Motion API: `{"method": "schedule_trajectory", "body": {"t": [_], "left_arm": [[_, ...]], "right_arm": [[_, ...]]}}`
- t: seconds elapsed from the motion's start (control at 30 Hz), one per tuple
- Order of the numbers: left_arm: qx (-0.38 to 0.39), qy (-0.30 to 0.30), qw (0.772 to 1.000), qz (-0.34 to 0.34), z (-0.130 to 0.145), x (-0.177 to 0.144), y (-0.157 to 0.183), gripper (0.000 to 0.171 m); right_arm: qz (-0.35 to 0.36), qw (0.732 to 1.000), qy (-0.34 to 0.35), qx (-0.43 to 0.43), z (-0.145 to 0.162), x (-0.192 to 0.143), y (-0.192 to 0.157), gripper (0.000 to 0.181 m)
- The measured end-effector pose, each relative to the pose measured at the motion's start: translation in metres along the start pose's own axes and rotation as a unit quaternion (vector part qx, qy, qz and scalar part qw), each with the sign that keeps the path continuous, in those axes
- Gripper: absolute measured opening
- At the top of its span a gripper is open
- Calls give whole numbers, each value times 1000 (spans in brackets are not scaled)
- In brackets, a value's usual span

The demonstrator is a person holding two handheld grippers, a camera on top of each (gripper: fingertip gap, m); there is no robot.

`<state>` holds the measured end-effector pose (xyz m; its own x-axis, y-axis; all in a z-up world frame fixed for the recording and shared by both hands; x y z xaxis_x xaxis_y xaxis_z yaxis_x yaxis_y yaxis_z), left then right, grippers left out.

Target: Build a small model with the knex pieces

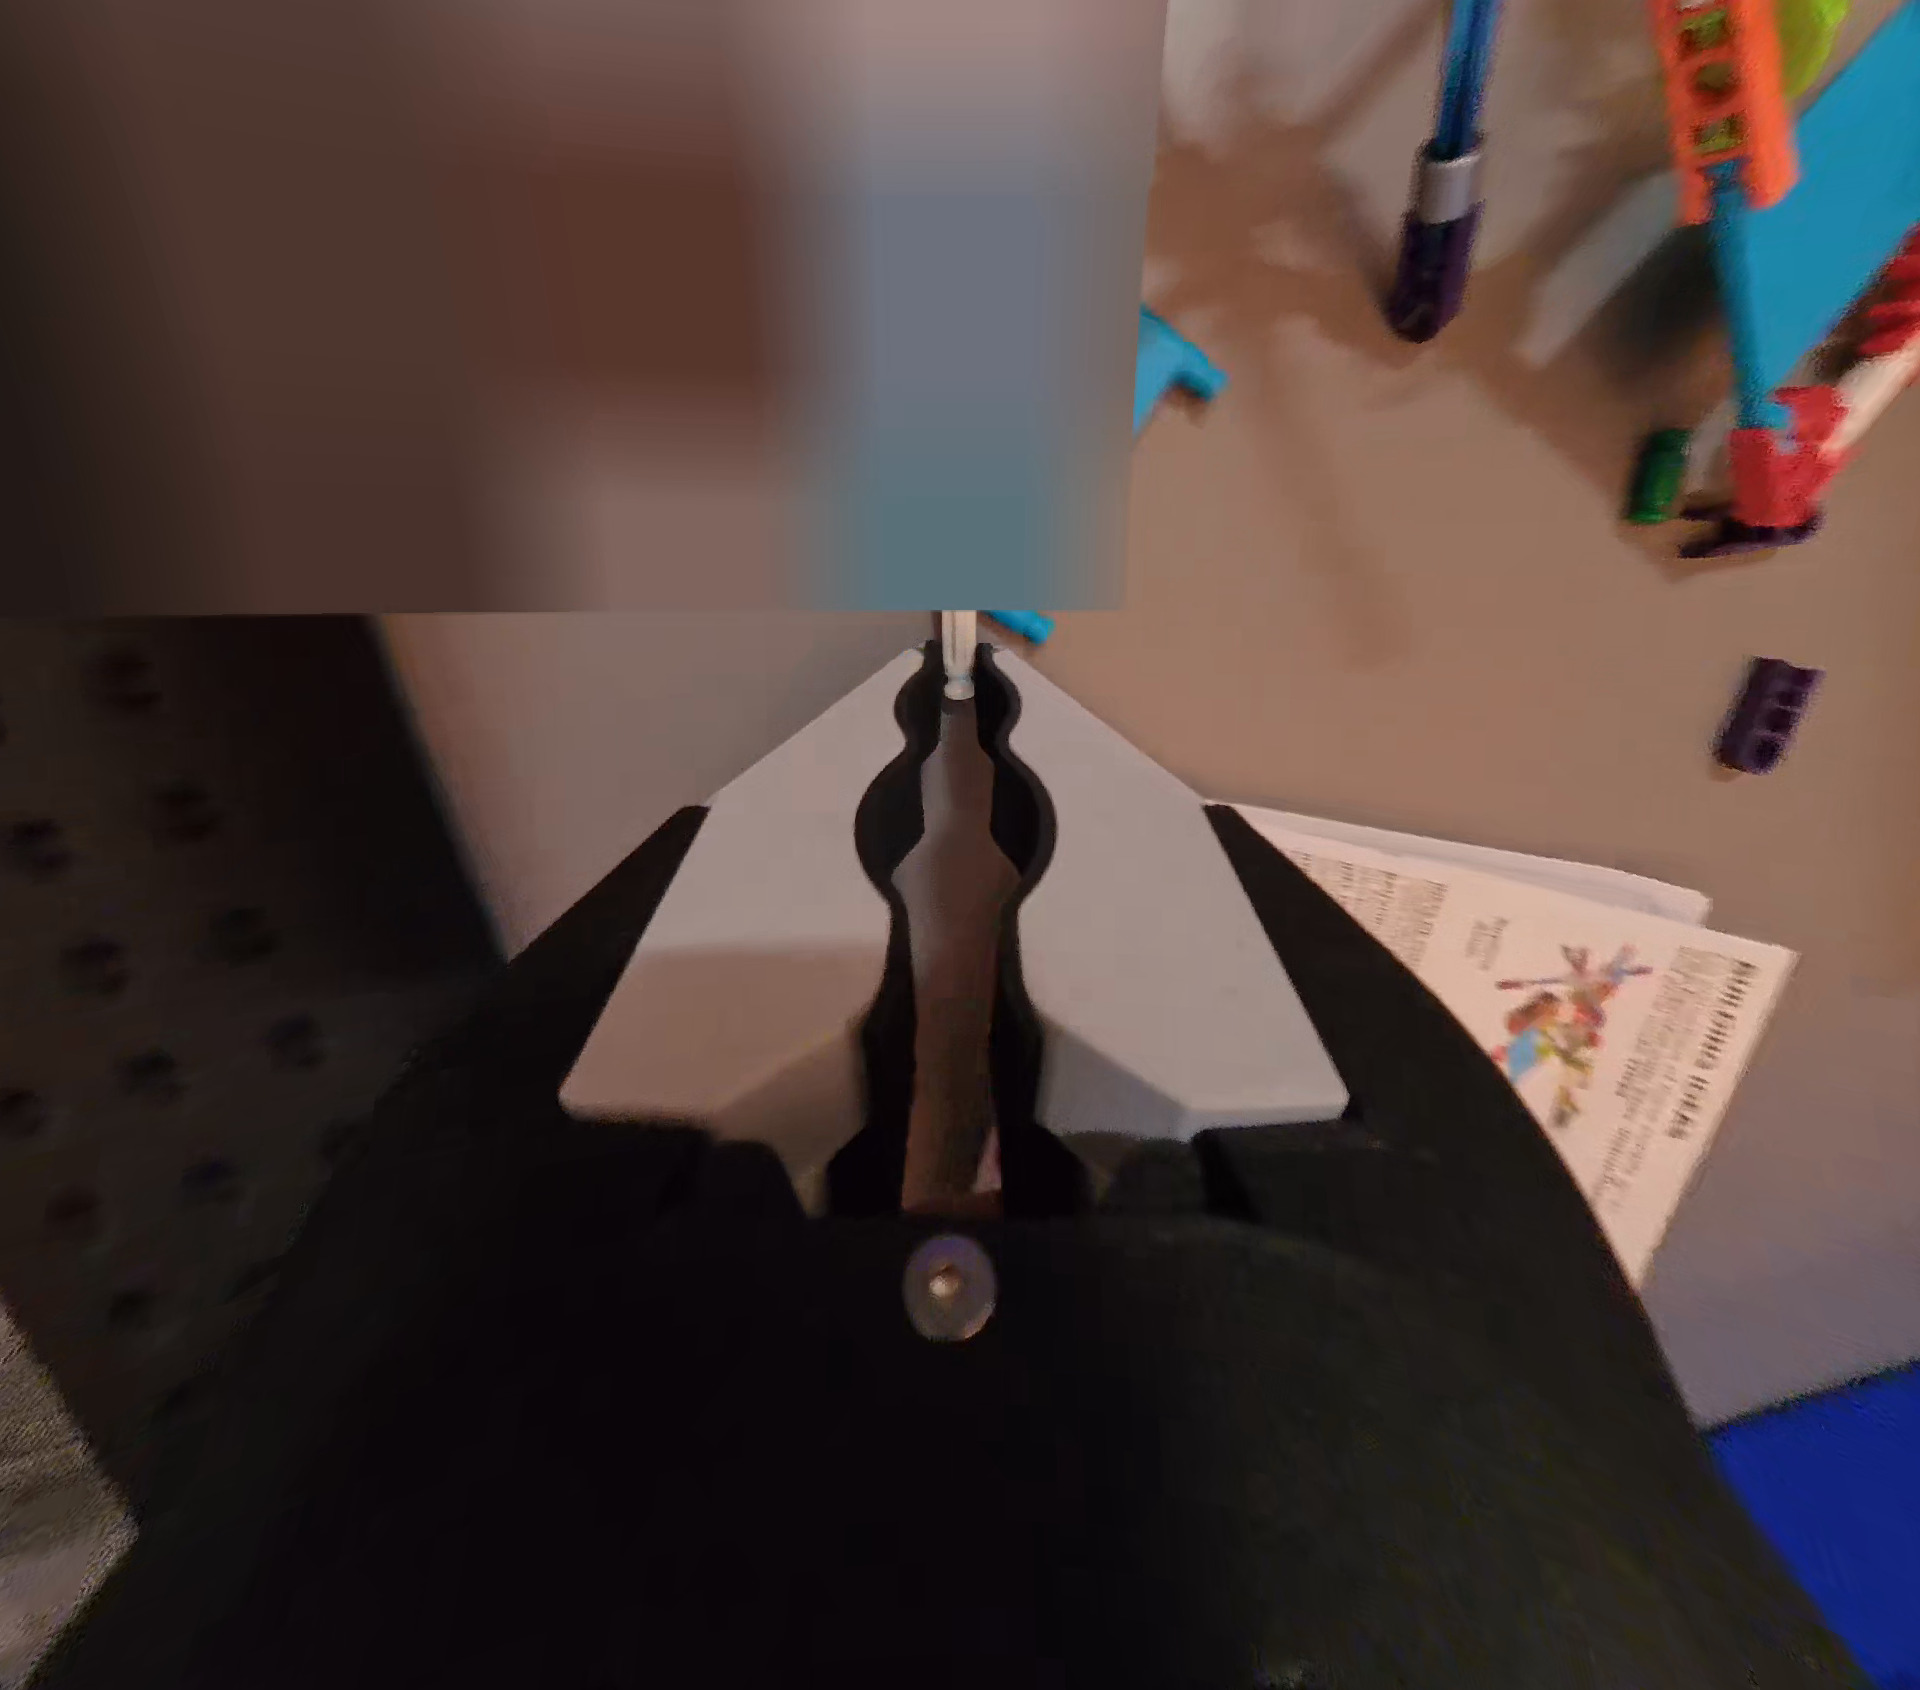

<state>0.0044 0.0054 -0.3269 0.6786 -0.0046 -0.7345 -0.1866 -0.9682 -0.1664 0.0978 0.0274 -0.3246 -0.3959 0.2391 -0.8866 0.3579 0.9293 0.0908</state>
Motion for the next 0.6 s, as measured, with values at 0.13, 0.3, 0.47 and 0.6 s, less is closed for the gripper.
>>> {"method": "schedule_trajectory", "body": {"t": [0.13,0.3,0.47,0.6], "left_arm": [[-28,7,999,-35,0,-14,-16,45],[-69,-27,997,-28,19,-11,-21,50],[-45,-10,999,-10,9,-6,-9,47],[-46,14,999,2,2,-9,-5,48]], "right_arm": [[7,1000,3,2,0,-4,3,4],[-13,1000,0,4,1,-1,-4,4],[35,999,7,4,-8,1,12,3],[34,999,25,-1,-13,-12,6,4]]}}
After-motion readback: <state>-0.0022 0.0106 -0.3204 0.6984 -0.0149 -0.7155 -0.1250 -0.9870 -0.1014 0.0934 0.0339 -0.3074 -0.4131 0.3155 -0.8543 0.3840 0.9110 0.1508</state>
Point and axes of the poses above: each gripper's, where its closed fingertips meet, x out along the fingers, z out of its underside, y = z × x across the jaws, the point moved 4 cm from there along -x, back along the fingers, and after that the axes turned 5 degrees about y, right-handed, at the moved point
